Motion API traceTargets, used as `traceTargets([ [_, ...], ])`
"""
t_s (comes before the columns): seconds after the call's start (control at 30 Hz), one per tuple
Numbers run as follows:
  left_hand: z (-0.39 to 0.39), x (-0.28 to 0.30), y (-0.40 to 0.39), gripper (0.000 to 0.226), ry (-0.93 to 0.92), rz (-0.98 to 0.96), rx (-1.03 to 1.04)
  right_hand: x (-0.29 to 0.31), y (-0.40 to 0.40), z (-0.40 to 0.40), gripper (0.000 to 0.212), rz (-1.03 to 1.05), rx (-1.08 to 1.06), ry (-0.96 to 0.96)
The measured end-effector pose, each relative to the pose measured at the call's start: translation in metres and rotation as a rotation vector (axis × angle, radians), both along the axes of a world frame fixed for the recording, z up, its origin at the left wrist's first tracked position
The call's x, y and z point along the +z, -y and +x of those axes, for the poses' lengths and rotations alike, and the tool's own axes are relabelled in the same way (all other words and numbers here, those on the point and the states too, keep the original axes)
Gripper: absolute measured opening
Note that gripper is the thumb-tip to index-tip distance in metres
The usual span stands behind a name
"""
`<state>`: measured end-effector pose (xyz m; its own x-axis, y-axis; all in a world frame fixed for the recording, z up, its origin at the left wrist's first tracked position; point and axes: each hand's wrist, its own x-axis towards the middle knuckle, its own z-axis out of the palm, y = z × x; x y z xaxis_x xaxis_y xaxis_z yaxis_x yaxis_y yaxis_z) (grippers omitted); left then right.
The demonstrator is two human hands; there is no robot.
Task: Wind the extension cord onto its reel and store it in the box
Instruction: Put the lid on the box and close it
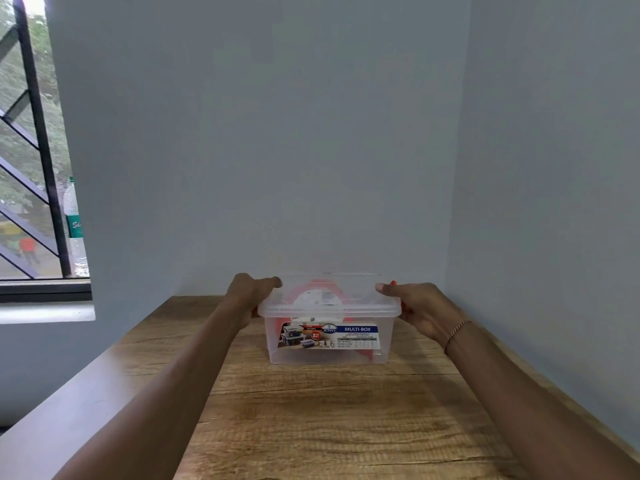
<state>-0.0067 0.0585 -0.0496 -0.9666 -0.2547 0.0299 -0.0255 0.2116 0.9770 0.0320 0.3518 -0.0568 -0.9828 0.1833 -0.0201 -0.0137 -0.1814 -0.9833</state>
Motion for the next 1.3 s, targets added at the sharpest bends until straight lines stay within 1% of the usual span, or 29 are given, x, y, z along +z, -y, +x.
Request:
traceTargets([
  [0.07, 0.007, -0.003, 0.002, 0.025, 0.031, 0.087, -0.071, -0.008, 0.002, 0.007, 0.053, -0.069, 0.067, -0.002],
  [0.17, 0.018, -0.014, 0.005, 0.031, 0.076, 0.303, -0.195, -0.018, 0.011, 0.012, 0.026, -0.132, 0.123, -0.018],
  [0.2, 0.02, -0.018, 0.005, 0.037, 0.079, 0.382, -0.231, -0.019, 0.014, 0.013, 0.021, -0.146, 0.118, -0.033],
  [0.3, 0.022, -0.027, 0.004, 0.07, 0.066, 0.523, -0.286, -0.017, 0.019, 0.008, 0.027, -0.145, 0.083, -0.05],
  [0.33, 0.021, -0.029, 0.004, 0.077, 0.057, 0.548, -0.291, -0.016, 0.019, 0.007, 0.028, -0.13, 0.078, -0.046],
  [0.4, 0.018, -0.031, 0.005, 0.082, 0.053, 0.579, -0.306, -0.015, 0.019, 0.006, 0.028, -0.118, 0.081, -0.037],
  [0.43, 0.017, -0.031, 0.005, 0.079, 0.057, 0.588, -0.318, -0.016, 0.018, 0.004, 0.029, -0.124, 0.081, -0.035],
  [0.47, 0.018, -0.031, 0.006, 0.071, 0.058, 0.599, -0.337, -0.017, 0.018, 0.003, 0.032, -0.132, 0.077, -0.036],
  [0.5, 0.018, -0.031, 0.006, 0.055, 0.053, 0.605, -0.361, -0.017, 0.018, 0.001, 0.037, -0.129, 0.066, -0.042],
  [0.53, 0.02, -0.03, 0.006, 0.034, 0.048, 0.604, -0.379, -0.018, 0.018, -0.001, 0.044, -0.117, 0.054, -0.049],
  [0.57, 0.021, -0.029, 0.006, 0.02, 0.047, 0.605, -0.39, -0.018, 0.018, -0.004, 0.048, -0.1, 0.048, -0.059],
  [0.6, 0.021, -0.028, 0.007, 0.016, 0.039, 0.603, -0.397, -0.019, 0.018, -0.005, 0.05, -0.089, 0.046, -0.066],
  [0.7, 0.019, -0.027, 0.007, 0.028, 0.02, 0.617, -0.411, -0.021, 0.02, -0.004, 0.05, -0.026, 0.032, -0.083],
  [0.8, 0.019, -0.026, 0.007, 0.032, 0.022, 0.623, -0.416, -0.023, 0.02, -0.005, 0.051, -0.003, 0.025, -0.094],
  [0.87, 0.02, -0.024, 0.006, 0.028, 0.035, 0.597, -0.393, -0.023, 0.02, -0.005, 0.052, 0.006, 0.024, -0.094],
  [0.93, 0.022, -0.02, 0.003, 0.018, 0.032, 0.511, -0.362, -0.023, 0.02, -0.006, 0.052, 0.009, 0.022, -0.095],
  [1.0, 0.024, -0.018, 0.002, 0.021, 0.022, 0.44, -0.341, -0.024, 0.02, -0.007, 0.053, 0.009, 0.021, -0.095],
  [1.07, 0.027, -0.017, 0.001, 0.021, 0.012, 0.421, -0.34, -0.025, 0.019, -0.007, 0.054, 0.012, 0.022, -0.093],
  [1.13, 0.027, -0.019, 0.002, 0.012, -0.002, 0.371, -0.338, -0.026, 0.019, -0.007, 0.054, 0.015, 0.015, -0.094],
  [1.23, 0.032, -0.022, 0.0, 0.011, -0.042, 0.266, -0.353, -0.023, 0.02, -0.001, 0.051, 0.065, -0.002, -0.105],
  [1.27, 0.033, -0.024, 0.001, 0.027, -0.035, 0.256, -0.373, -0.022, 0.021, 0.002, 0.045, 0.124, -0.029, -0.12],
  [1.3, 0.032, -0.026, 0.004, 0.059, -0.016, 0.268, -0.408, -0.021, 0.023, 0.006, 0.037, 0.218, -0.085, -0.156],
])
